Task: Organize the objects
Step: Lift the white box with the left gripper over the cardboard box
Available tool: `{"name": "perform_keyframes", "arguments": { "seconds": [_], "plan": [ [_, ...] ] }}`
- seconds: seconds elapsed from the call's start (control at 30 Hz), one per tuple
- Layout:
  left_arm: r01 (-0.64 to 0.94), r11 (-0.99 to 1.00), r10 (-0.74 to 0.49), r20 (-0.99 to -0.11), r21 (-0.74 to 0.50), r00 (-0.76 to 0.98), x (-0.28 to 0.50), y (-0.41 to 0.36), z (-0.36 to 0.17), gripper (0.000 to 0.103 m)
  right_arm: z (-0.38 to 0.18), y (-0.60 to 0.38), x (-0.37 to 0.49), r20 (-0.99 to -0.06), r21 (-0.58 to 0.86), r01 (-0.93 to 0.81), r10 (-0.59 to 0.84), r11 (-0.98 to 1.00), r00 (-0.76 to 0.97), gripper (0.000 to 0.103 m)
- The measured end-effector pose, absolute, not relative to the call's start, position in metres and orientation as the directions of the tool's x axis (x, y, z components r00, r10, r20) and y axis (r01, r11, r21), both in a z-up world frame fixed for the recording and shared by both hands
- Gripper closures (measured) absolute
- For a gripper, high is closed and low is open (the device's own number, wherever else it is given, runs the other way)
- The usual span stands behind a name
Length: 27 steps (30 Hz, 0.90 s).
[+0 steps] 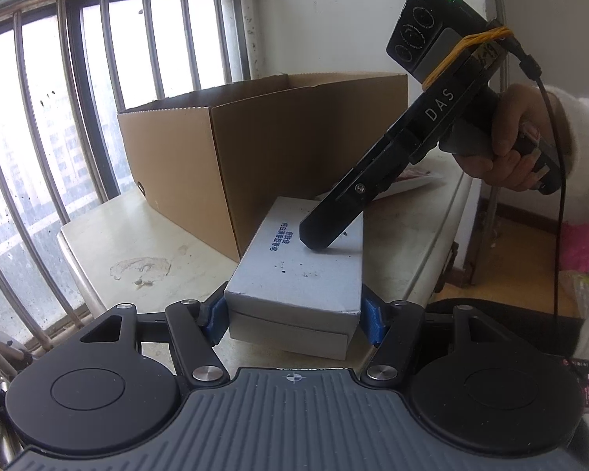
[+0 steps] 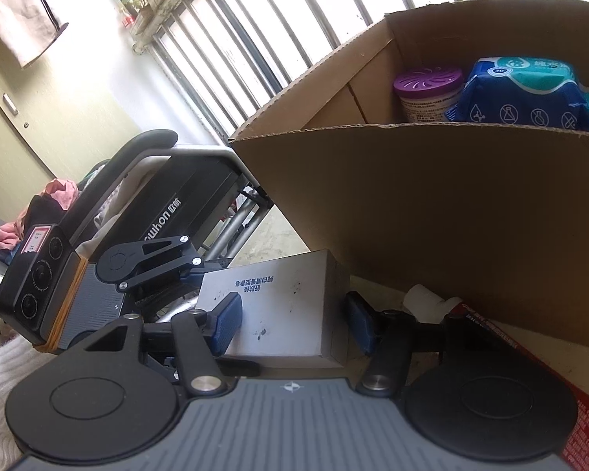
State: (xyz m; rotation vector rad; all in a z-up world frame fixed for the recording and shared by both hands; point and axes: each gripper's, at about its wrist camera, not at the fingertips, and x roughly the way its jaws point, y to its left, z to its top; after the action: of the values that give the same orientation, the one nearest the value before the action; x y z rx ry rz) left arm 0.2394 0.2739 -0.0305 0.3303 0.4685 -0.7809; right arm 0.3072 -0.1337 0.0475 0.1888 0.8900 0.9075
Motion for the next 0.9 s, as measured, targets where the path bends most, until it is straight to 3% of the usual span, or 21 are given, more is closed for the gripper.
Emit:
{"name": "perform_keyframes", "arguments": {
  "seconds": [0.6, 0.9],
  "plan": [
    [0.745, 0.633, -0.605, -0.466, 0.21, 0.646, 0.21, 0.252, 0.022, 0.043, 0.09, -0.151, 0.267, -0.479, 0.509, -0.643, 0.809, 0.573, 0.342, 0.041],
    [0.736, 0.609, -0.542, -0.522, 0.295, 0.658, 0.23, 0.225, 0.001, 0.043, 0.072, -0.16, 0.282, -0.49, 0.567, -0.557, 0.792, 0.607, 0.365, 0.045]
  ]
}}
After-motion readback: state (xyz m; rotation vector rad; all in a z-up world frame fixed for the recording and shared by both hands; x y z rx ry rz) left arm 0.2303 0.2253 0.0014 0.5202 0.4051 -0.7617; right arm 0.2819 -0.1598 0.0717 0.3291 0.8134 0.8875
